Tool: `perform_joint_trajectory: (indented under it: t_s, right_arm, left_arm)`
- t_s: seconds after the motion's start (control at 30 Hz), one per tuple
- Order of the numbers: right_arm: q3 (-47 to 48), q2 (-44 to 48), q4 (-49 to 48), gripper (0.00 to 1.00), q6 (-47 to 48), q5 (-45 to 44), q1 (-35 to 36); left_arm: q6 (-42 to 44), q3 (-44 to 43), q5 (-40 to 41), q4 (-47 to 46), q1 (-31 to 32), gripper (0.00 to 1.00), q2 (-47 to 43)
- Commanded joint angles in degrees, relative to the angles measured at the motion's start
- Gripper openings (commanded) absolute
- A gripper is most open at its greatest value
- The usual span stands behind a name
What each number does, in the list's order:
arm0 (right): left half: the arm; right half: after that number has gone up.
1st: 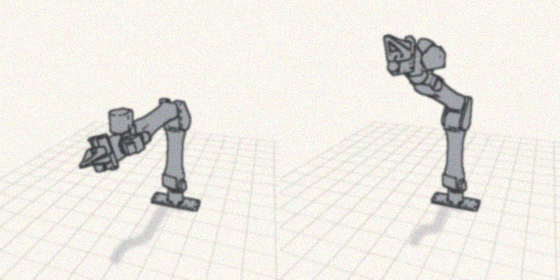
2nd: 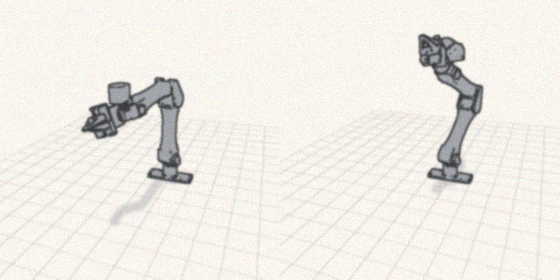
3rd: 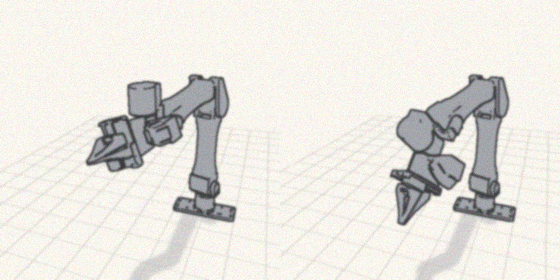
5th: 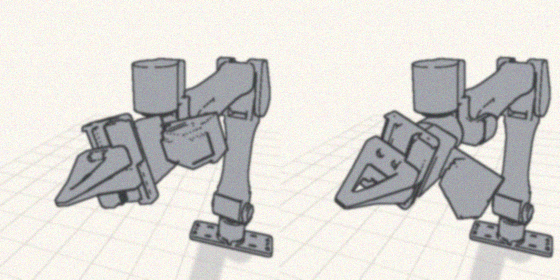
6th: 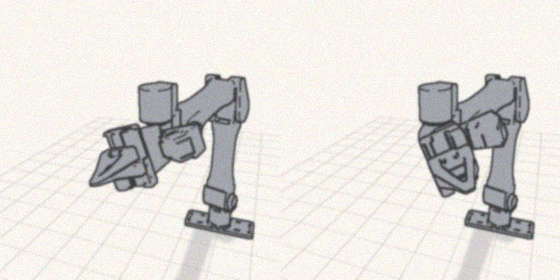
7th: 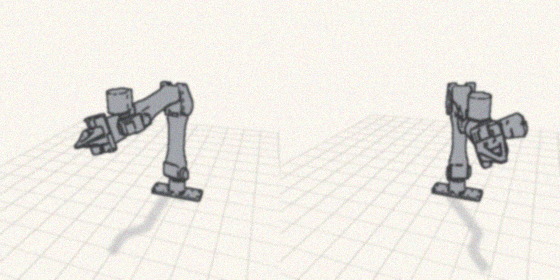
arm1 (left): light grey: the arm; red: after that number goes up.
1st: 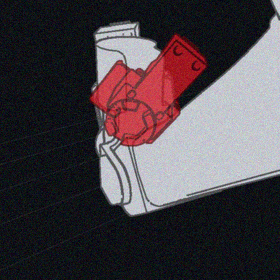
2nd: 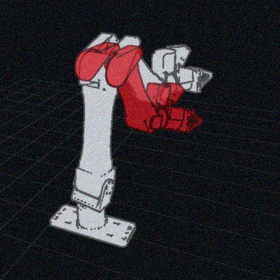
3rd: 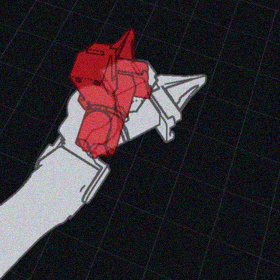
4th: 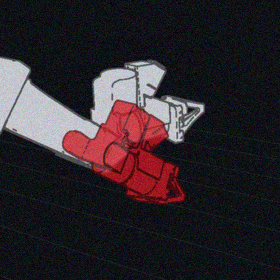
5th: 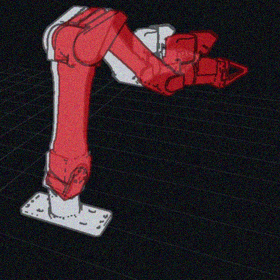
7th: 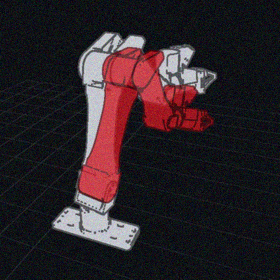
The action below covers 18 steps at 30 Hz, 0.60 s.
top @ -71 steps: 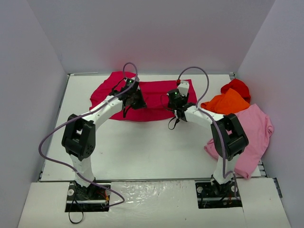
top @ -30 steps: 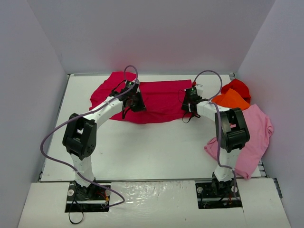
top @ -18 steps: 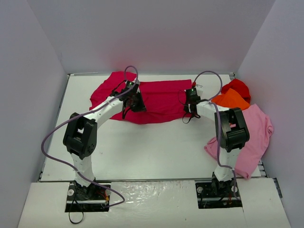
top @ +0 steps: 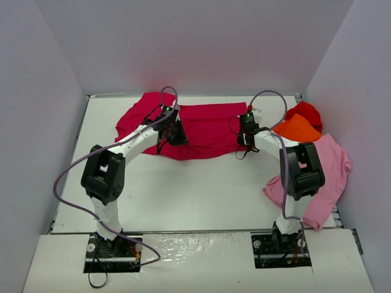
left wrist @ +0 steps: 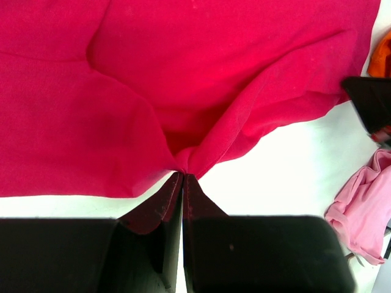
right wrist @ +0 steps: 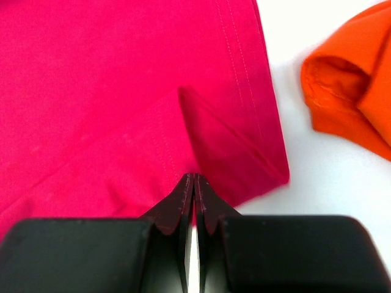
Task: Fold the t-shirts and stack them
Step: Fold the flattened tshirt in 1/3 of the way
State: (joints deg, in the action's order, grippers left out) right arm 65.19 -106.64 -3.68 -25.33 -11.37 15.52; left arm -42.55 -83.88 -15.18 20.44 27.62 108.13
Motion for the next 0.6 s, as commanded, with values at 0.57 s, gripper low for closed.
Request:
perform_joint_trajectory:
  t_s: [0.57]
  right_arm:
    - [-10.1, 40.9, 25.5, 0.0, -4.4, -9.1, 12.1]
  left_arm:
    - [0.8, 9.1, 1.1, -0.7, -0.5, 0.0, -15.0]
